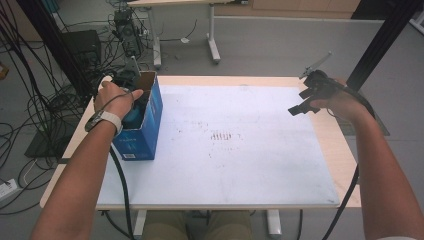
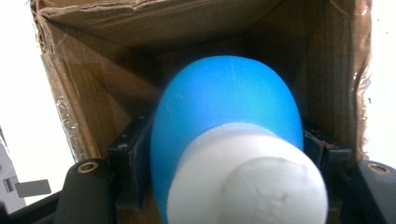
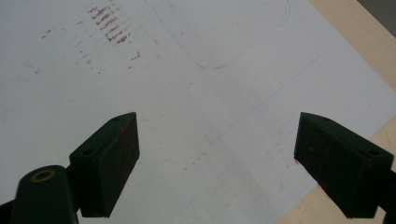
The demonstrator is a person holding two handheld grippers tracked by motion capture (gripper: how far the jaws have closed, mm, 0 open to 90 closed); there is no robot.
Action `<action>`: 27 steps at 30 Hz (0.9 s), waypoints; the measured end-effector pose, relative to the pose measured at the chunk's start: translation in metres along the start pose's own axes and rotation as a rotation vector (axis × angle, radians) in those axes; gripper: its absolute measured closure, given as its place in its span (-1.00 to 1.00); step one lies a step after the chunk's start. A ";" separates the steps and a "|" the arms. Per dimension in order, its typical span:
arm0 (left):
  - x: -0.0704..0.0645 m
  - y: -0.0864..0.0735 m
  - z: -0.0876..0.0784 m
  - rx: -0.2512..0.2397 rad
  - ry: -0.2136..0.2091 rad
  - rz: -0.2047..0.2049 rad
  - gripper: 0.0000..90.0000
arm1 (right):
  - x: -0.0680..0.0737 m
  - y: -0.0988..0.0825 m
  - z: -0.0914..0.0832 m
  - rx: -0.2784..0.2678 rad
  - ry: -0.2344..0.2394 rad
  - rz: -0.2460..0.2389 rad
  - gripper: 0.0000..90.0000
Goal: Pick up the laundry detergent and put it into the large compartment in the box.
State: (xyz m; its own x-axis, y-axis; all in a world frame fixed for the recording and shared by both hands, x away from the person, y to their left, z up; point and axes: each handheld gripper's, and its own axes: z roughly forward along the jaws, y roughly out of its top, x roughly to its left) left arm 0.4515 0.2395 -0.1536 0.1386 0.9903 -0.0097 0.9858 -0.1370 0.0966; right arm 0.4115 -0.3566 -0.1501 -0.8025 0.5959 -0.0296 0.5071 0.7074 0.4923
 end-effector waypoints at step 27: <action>0.005 0.000 -0.005 0.000 -0.021 0.018 -0.39 | 0.001 0.006 0.004 0.009 0.004 -0.011 -0.68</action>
State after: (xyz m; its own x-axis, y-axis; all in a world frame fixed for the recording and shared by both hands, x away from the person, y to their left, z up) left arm 0.4513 0.2450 -0.1491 0.1580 0.9870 -0.0288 0.9832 -0.1545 0.0972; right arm 0.4149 -0.3501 -0.1504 -0.8093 0.5865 -0.0318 0.5007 0.7173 0.4846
